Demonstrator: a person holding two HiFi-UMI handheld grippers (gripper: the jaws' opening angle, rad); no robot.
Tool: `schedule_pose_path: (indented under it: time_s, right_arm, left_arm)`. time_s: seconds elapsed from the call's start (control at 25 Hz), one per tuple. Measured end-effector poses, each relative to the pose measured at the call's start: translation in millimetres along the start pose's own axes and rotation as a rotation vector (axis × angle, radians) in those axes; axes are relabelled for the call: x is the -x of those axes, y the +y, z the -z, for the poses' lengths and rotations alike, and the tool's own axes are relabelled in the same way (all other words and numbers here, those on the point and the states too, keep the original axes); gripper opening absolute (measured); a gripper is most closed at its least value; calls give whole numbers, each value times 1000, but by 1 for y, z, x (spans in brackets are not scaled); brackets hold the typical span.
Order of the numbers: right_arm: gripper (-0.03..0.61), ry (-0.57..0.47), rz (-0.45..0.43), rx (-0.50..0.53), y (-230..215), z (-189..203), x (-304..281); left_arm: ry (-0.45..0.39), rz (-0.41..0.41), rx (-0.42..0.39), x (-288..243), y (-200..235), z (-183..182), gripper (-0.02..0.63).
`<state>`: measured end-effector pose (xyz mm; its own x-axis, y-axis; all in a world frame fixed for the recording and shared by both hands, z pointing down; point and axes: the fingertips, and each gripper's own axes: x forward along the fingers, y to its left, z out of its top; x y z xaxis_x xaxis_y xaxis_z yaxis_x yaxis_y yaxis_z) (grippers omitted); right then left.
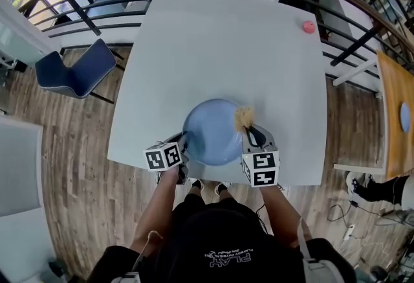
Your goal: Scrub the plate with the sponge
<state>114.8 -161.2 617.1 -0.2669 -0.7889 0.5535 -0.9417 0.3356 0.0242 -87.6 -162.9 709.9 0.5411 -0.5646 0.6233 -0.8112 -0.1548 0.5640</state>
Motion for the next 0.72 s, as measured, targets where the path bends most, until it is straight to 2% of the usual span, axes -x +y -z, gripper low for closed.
schedule_pose_path:
  time_s: [0.36,0.52,0.72]
  right_arm:
    - [44,52,-13,-30,1,31,0]
    - [44,58,-9,-37,-1,40,1]
    - [44,61,-19,-33,6,42,-1]
  left_arm:
    - [64,-55,21,-7,11,30,28]
    - [94,-28,44,-16,14,50,28]
    - [111,-63,34,-18,25,56,28]
